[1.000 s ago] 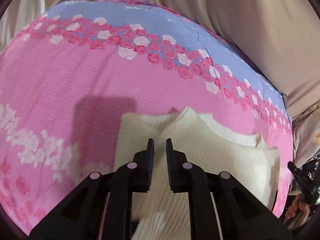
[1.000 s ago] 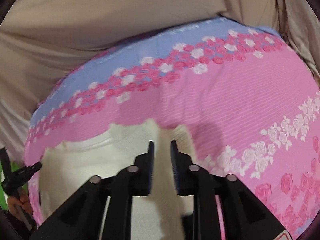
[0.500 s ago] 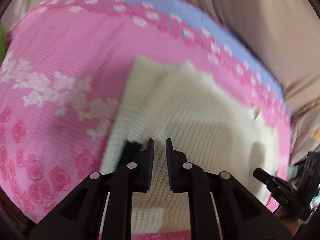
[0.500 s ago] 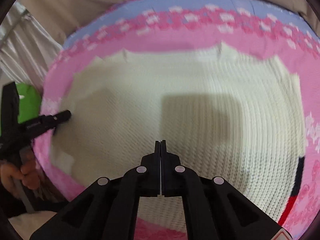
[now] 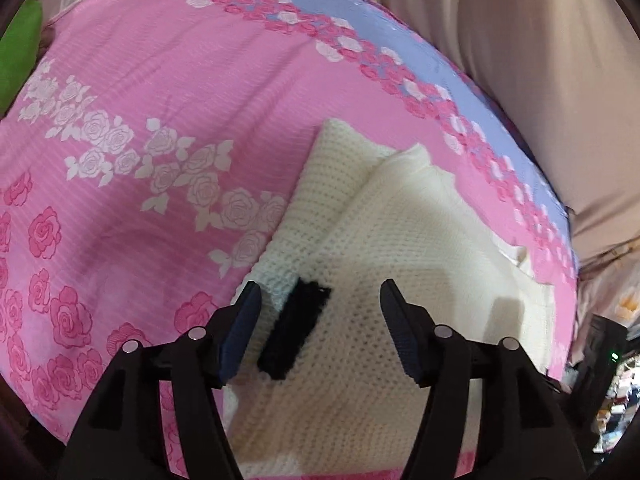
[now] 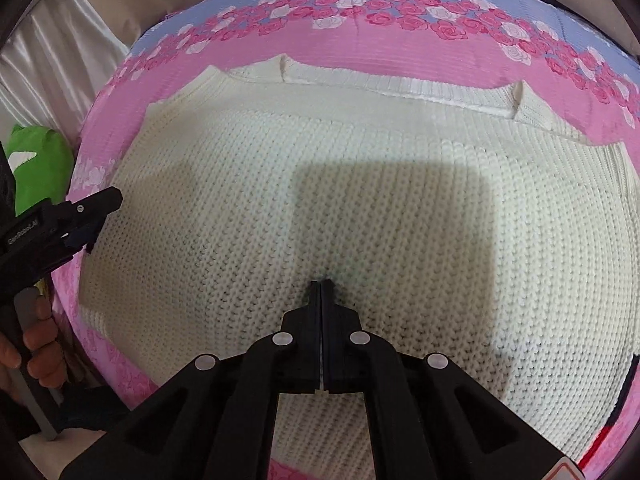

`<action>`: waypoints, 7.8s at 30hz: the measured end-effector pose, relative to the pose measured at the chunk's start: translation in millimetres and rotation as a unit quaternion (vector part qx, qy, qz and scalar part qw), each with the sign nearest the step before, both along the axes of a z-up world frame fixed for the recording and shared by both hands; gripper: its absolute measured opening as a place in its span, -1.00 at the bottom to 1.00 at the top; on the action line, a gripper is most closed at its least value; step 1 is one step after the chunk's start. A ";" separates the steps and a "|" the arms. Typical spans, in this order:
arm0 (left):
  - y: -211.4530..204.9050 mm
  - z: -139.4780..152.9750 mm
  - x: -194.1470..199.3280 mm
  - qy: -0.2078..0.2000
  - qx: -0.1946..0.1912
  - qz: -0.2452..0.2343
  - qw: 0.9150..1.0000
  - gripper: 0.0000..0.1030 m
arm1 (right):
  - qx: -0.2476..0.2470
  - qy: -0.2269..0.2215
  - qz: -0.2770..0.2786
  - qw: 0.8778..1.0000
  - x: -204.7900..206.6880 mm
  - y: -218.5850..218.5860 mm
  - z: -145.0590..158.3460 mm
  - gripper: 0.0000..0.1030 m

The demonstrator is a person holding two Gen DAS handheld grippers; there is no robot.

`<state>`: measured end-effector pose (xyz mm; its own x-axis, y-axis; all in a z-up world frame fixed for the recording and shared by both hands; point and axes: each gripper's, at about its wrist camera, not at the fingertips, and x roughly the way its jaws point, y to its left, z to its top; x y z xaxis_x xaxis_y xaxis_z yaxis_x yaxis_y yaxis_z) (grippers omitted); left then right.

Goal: Fold small clothes

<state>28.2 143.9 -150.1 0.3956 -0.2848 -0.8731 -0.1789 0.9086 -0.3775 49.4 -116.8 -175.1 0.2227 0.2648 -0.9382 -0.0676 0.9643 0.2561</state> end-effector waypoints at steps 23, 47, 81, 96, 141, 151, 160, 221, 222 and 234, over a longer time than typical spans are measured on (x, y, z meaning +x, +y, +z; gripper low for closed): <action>-41.9 33.9 5.9 0.005 0.030 -0.055 0.998 -0.60 | 0.021 -0.010 -0.005 1.000 -16.4 -3.3 1.5 -1.00; -213.0 90.0 -4.8 -0.062 0.093 -0.255 0.961 -0.62 | 0.081 -0.047 -0.125 0.988 -57.1 -89.1 43.7 -0.85; -90.3 100.3 -9.8 -0.051 0.017 -0.073 0.996 0.27 | 0.142 0.006 -0.168 0.975 -34.1 -105.0 22.3 -0.50; -167.5 83.7 -16.4 -0.043 0.018 -0.187 0.981 0.27 | 0.023 -0.016 -0.245 0.969 -106.5 -210.6 22.6 -0.63; -193.6 79.4 -19.9 -0.069 0.069 -0.243 0.965 0.27 | -0.006 -0.076 -0.210 0.975 -81.3 -200.2 109.4 -0.81; -270.9 46.4 -27.4 -0.042 0.094 -0.304 0.947 0.27 | 0.006 -0.054 -0.216 0.975 -78.6 -225.4 80.6 -1.00; -261.1 43.7 -34.4 -0.027 0.083 -0.279 0.956 0.27 | 0.119 0.011 -0.212 0.970 -162.5 -197.9 84.5 -0.22; -250.6 -6.6 -23.4 0.025 0.006 -0.170 0.985 0.76 | 0.134 0.027 -0.207 0.969 -103.4 -234.5 7.3 0.44; -248.4 -11.4 -21.1 0.030 -0.008 -0.165 0.986 0.82 | 0.142 0.028 -0.208 0.967 -100.4 -235.0 3.8 0.47; -258.2 13.4 -10.0 0.045 -0.064 -0.195 0.978 -0.17 | 0.156 -0.006 -0.191 0.969 -81.1 -222.7 31.6 -0.34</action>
